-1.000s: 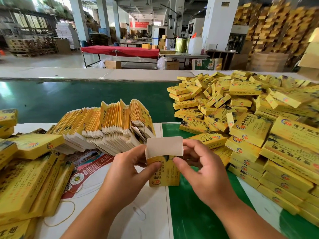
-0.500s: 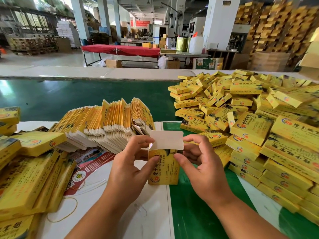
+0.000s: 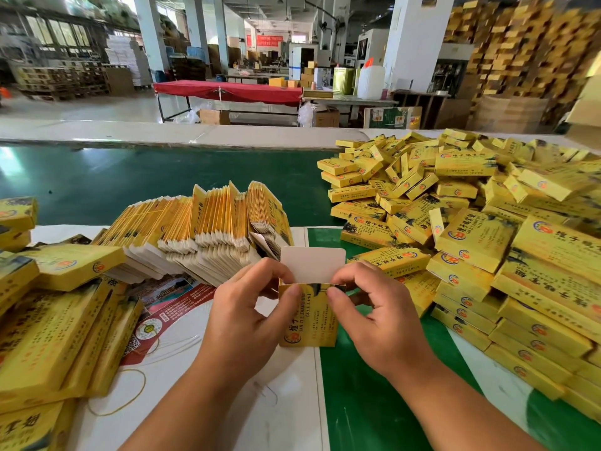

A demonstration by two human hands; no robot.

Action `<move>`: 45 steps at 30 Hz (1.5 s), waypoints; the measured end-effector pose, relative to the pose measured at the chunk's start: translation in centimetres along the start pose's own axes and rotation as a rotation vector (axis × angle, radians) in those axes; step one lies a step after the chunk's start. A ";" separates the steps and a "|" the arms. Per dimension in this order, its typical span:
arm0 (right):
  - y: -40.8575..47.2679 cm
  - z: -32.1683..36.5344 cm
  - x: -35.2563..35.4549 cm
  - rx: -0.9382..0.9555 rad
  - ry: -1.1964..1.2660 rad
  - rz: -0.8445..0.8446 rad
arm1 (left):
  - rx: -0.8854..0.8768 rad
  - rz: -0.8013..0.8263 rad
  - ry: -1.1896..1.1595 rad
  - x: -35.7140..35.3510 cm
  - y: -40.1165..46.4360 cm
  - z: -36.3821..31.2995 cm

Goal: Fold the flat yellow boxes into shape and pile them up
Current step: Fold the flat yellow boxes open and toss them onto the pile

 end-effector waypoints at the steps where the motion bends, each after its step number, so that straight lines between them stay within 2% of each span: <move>1: 0.0 0.0 0.0 0.001 -0.004 0.001 | -0.013 -0.006 0.012 0.0 0.0 0.0; 6: -0.4 0.1 0.0 -0.021 0.049 -0.040 | -0.006 0.012 -0.080 0.1 0.0 0.1; 11: -0.5 -0.1 0.0 -0.073 0.150 -0.089 | 0.130 0.050 -0.315 0.0 -0.3 0.4; 14: -0.5 0.0 0.1 -0.076 0.132 -0.049 | 0.179 0.096 -0.332 0.1 -0.2 0.5; 18: -0.3 0.5 0.1 -0.047 0.133 -0.004 | 0.117 0.114 -0.246 0.3 -0.2 0.0; 20: -0.3 0.5 0.2 -0.049 0.141 0.001 | 0.111 0.121 -0.315 0.4 -0.3 -0.2; 23: -0.4 0.4 0.2 -0.059 0.143 0.005 | 0.217 0.110 -0.524 0.4 -0.1 -0.1; 30: -0.5 0.4 -0.1 -0.064 0.135 0.016 | 0.340 0.204 -0.518 0.1 0.3 0.6; 35: -0.5 0.7 -0.3 -0.051 0.146 0.019 | 0.250 0.137 -0.498 0.5 0.5 0.3; 38: -0.4 0.5 0.0 -0.083 0.170 0.004 | 0.162 0.107 -0.573 0.5 0.2 0.1; 41: -0.4 0.4 0.2 -0.099 0.193 0.005 | 0.103 0.143 -0.634 0.3 0.0 0.2; 45: -0.4 0.6 0.2 -0.076 0.201 0.013 | 0.065 0.175 -0.589 0.4 0.1 0.5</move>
Point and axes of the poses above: each hand's wrist, its own y-axis towards the middle knuckle, its own x-axis out of the back of the hand, z = x × y, the point moved 2 cm from there along y, towards the middle knuckle, and after that the axes turned 15 degrees about y, right-handed, at the moved point
